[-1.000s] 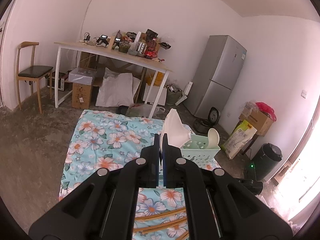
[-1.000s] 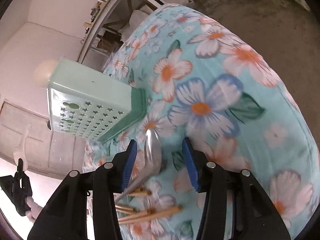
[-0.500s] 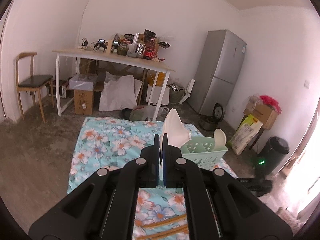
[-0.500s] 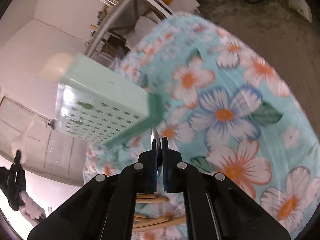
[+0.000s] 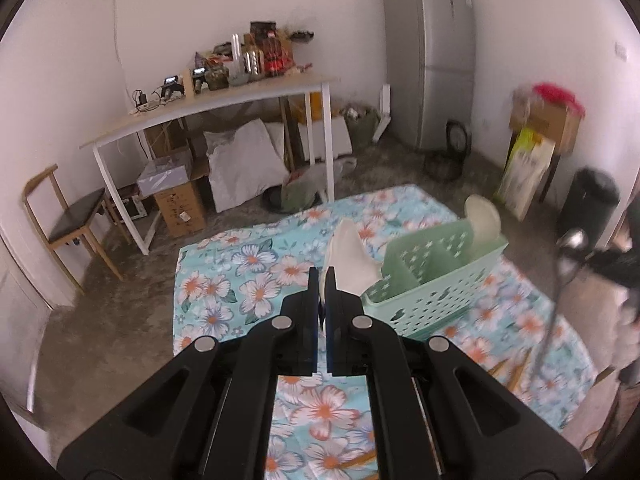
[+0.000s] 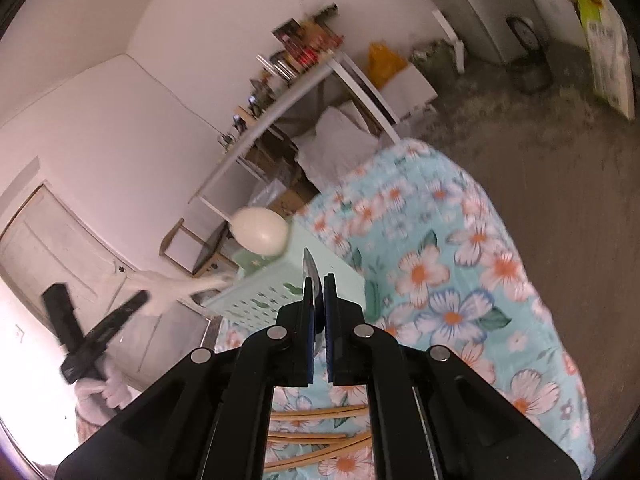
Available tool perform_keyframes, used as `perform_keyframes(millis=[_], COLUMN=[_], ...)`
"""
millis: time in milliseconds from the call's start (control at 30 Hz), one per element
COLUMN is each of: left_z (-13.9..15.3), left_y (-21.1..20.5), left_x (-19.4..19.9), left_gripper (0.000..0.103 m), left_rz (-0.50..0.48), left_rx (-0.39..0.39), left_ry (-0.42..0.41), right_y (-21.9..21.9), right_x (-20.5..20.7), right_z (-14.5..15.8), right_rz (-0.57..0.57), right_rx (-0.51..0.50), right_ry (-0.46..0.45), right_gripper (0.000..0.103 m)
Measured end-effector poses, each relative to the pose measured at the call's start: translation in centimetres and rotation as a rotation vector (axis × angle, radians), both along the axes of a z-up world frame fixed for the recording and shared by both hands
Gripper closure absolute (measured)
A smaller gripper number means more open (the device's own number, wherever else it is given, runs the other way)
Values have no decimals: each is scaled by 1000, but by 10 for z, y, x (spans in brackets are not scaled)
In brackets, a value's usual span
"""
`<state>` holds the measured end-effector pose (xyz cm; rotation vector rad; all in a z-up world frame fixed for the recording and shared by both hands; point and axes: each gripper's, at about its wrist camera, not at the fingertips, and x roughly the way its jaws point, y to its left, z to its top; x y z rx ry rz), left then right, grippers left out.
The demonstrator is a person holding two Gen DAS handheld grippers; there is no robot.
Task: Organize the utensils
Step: 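Lower the white soup spoon into the green basket and open the left gripper, then raise both grippers away from the green basket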
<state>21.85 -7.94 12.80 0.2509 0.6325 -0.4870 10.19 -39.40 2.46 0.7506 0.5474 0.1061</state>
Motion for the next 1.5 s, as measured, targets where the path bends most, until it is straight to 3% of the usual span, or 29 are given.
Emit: perform_keyframes(millis=[100, 200, 267, 367, 433, 733, 967, 1100, 1200, 1500], left_z=[-6, -10, -7, -3, 0, 9, -19, -42, -56, -70], left_y=[-13, -21, -19, -11, -3, 39, 70, 77, 81, 110], left_x=[10, 19, 23, 27, 26, -2, -31, -50, -64, -85], left_gripper=[101, 101, 99, 81, 78, 66, 61, 59, 57, 56], left_rz=[-17, -28, -42, -45, -48, -21, 35, 43, 51, 92], left_rx=[38, 18, -62, -209, -290, -470, -479, -425, -379, -352], left_ry=[30, 72, 89, 106, 93, 12, 24, 31, 30, 20], right_y=[2, 5, 7, 11, 12, 19, 40, 64, 85, 114], right_x=[-9, -16, -18, -23, -24, -27, -22, -3, 16, 59], right_z=[14, 26, 31, 40, 46, 87, 143, 166, 170, 164], right_rz=[-1, -7, -9, -14, -20, -25, 11, 44, 53, 66], right_rx=[-27, -60, -81, -117, -138, -215, -331, -458, -585, -785], right_ry=[-32, -53, -63, -76, -85, -183, -325, -374, -371, -337], right_gripper=[99, 99, 99, 99, 99, 99, 99, 99, 99, 99])
